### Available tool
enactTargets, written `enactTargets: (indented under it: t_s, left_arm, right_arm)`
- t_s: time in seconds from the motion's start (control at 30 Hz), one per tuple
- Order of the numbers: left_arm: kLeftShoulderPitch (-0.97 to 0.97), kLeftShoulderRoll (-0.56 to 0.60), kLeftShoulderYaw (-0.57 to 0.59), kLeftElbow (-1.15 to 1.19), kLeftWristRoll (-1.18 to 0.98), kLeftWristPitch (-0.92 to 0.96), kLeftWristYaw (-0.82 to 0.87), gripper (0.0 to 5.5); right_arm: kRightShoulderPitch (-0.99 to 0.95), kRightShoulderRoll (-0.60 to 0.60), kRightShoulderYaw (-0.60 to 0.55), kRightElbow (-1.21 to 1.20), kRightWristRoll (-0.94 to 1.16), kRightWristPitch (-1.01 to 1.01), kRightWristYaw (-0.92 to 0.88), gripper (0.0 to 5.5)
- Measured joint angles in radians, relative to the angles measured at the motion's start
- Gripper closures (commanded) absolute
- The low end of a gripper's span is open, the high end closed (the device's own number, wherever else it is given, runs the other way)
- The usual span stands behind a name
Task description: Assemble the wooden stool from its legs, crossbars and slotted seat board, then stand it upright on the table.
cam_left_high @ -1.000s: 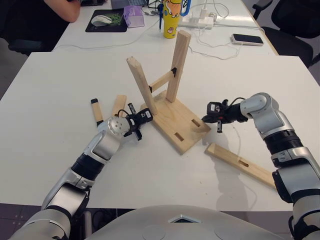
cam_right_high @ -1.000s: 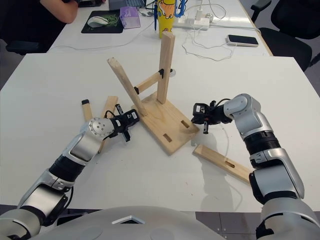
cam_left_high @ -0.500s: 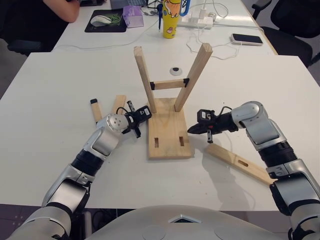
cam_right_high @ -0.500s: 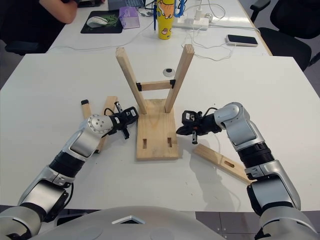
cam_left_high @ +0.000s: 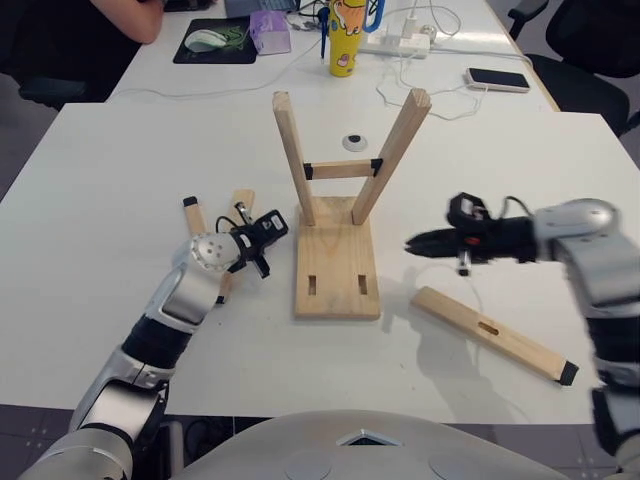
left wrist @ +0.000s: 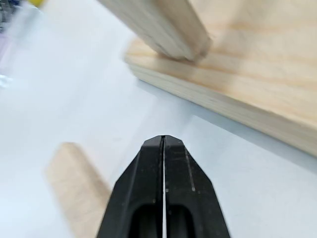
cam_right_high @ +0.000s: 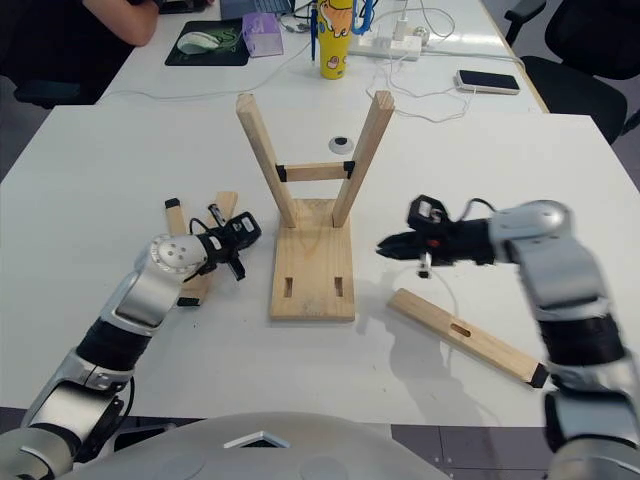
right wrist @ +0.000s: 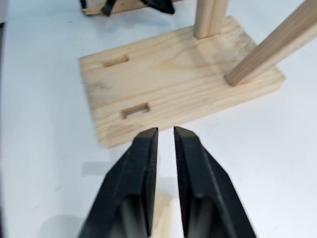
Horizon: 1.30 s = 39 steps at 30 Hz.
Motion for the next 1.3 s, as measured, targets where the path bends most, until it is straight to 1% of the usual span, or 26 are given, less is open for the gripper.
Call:
enactTargets:
  t_s: [0.07, 0.1, 0.2, 0.3, 0.43, 0.57, 0.6, 0.87, 1.13, 1.27, 1.3]
  left_arm:
    - [0.040, -0.003, 0.052, -0.069, -0.005, 0.024, 0.039, 5.50]
    - [0.058, -0.004, 0.063, -0.090, -0.007, 0.031, 0.053, 5.50]
    - [0.124, -0.010, 0.081, -0.132, -0.008, 0.049, 0.087, 5.50]
    - [0.152, -0.024, 0.079, -0.141, -0.009, 0.058, 0.105, 5.50]
    - [0.167, -0.037, 0.060, -0.155, -0.009, 0.062, 0.126, 5.50]
    - [0.169, -0.041, 0.052, -0.152, -0.015, 0.052, 0.127, 5.50]
    - [0.169, -0.041, 0.052, -0.151, -0.018, 0.049, 0.127, 5.50]
    - [0.169, -0.030, 0.052, -0.138, -0.038, 0.036, 0.118, 5.50]
    - [0.165, -0.018, 0.050, -0.135, -0.043, 0.025, 0.105, 5.50]
    - [0.162, -0.013, 0.050, -0.134, -0.046, 0.024, 0.102, 5.50]
    - [0.161, -0.012, 0.050, -0.133, -0.046, 0.023, 0.102, 5.50]
  right_arm:
    - [0.014, -0.130, -0.043, -0.056, 0.047, 0.060, 0.065, 4.18]
    - [0.022, -0.173, -0.045, -0.062, 0.053, 0.057, 0.084, 3.98]
    - [0.075, -0.254, -0.036, -0.056, 0.054, 0.034, 0.116, 3.61]
    - [0.082, -0.267, -0.017, -0.037, 0.035, 0.007, 0.098, 3.25]
    - [0.133, -0.299, 0.067, 0.029, -0.075, -0.103, 0.044, 2.63]
    - [0.155, -0.298, 0.092, 0.054, -0.098, -0.124, 0.021, 2.13]
    - [0.158, -0.298, 0.098, 0.053, -0.100, -0.126, 0.015, 1.94]
    - [0.246, -0.292, 0.139, 0.052, -0.163, -0.187, -0.071, 1.90]
    - [0.307, -0.232, 0.184, 0.017, -0.225, -0.222, -0.191, 1.90]
    - [0.335, -0.220, 0.192, -0.004, -0.231, -0.227, -0.218, 1.90]
    - [0.336, -0.215, 0.193, -0.004, -0.251, -0.235, -0.239, 2.09]
